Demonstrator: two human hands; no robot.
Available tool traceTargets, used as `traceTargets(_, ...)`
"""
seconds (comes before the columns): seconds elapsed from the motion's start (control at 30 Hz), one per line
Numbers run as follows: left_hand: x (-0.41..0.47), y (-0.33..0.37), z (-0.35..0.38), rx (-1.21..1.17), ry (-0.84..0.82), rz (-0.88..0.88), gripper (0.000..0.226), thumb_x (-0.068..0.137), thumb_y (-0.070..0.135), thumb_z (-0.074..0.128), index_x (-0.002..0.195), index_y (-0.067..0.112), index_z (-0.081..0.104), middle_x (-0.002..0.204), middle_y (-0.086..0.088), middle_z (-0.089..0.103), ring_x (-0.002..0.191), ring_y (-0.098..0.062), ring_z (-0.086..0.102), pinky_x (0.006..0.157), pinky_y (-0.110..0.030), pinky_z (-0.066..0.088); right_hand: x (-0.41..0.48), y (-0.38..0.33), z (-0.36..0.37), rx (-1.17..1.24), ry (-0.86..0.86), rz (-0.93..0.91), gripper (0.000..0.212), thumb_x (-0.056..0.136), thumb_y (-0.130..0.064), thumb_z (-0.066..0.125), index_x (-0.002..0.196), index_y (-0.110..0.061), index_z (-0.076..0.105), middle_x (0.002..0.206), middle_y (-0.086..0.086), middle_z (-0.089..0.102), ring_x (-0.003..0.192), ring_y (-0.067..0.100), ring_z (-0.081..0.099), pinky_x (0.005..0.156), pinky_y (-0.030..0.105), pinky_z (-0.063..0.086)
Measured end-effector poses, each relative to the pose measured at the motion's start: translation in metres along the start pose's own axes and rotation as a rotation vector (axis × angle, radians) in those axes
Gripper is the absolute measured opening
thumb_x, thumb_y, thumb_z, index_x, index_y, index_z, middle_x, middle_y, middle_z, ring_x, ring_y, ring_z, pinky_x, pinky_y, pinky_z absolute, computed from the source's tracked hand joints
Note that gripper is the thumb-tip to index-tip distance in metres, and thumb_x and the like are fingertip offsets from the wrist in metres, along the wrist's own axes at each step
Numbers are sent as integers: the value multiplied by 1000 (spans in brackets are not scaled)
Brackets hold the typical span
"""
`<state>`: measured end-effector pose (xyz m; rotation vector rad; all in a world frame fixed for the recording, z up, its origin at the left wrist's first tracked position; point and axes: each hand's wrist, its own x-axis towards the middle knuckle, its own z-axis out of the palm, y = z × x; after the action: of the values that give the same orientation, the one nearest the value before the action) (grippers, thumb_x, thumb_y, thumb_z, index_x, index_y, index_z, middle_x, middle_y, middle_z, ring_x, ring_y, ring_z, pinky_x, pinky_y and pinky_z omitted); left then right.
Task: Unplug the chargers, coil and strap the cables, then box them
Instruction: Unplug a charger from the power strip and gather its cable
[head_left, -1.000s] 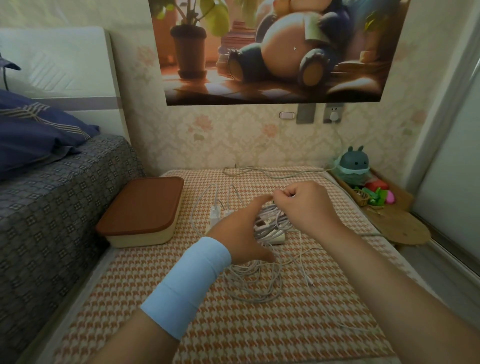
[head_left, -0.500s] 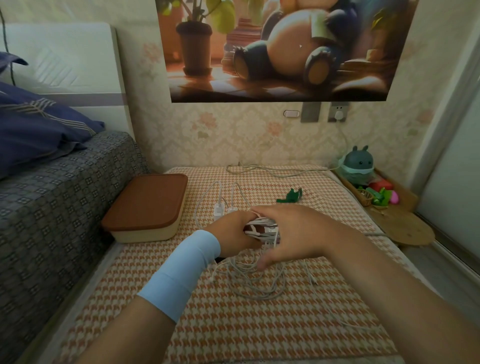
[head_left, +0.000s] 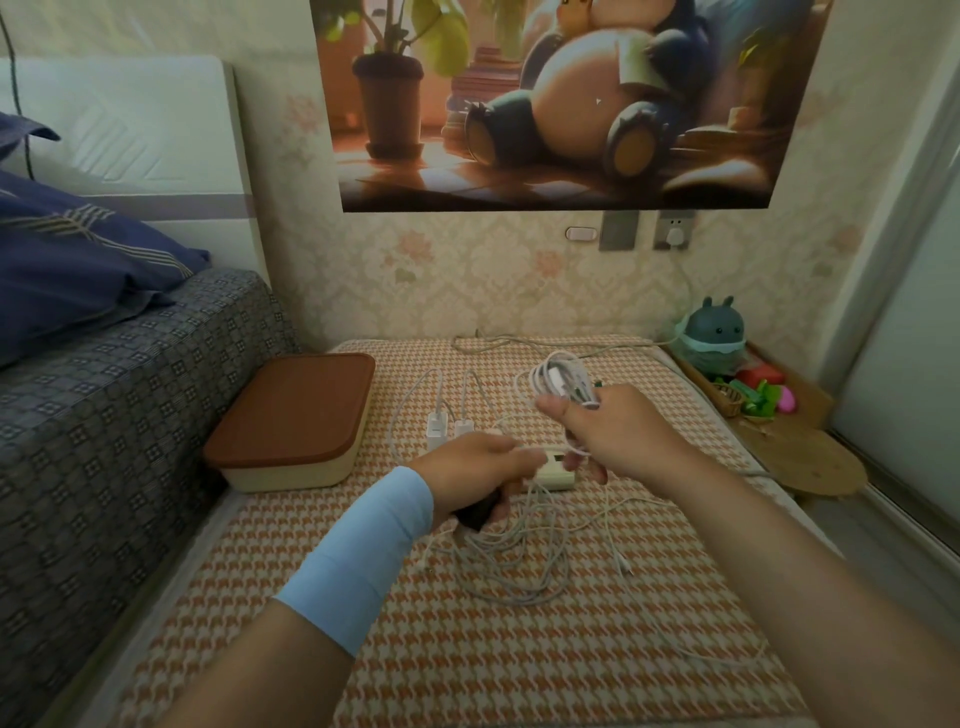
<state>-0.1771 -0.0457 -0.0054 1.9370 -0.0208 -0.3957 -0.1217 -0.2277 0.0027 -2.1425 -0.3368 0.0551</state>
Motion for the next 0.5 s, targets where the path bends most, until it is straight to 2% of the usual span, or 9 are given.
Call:
traceTargets(0.1,5,7,11,-489,55,29,26,101,28,48,79,15,53,62,1,47,49,-15,45,48,-25,38,6,1,9,35,222,74,67,89,-68,57,64,-7,62,49,6,60,45,26,56,52,35,45)
traceTargets(0.17,10,8,19,-618,141,77,25,103,24,45,83,14,55,65,1,49,51,-15,47,52,-26,41,9,-2,16,115,333,105,72,91,-70,52,64,-5,63,51,8,57,47,25,52,53,37,41)
traceTargets(0.23,13,9,27,-698,205,108,26,105,25,43,84,14,54,67,2,51,53,-15,49,55,-28,41,9,-6,24,113,348,110,77,95,-70,43,65,-2,64,55,13,59,51,25,53,54,36,38)
traceTargets(0.3,14,10,32,-741,249,128,25,105,26,43,85,15,53,68,2,52,53,-15,50,56,-29,41,3,-13,33,121,268,100,75,97,-72,33,59,-11,56,56,8,56,55,26,53,57,36,38)
traceTargets(0.4,11,12,28,-715,284,151,22,103,26,49,87,15,58,69,-2,59,54,-15,54,54,-28,44,-2,-19,40,115,83,77,75,88,-83,26,63,-21,59,61,-2,60,60,20,60,60,32,41)
traceTargets(0.5,7,12,18,-697,283,185,22,102,29,51,94,12,63,73,-4,62,55,-16,54,49,-27,44,-10,-25,33,180,-136,20,73,67,-95,39,75,-25,60,61,-8,56,49,8,49,55,30,39)
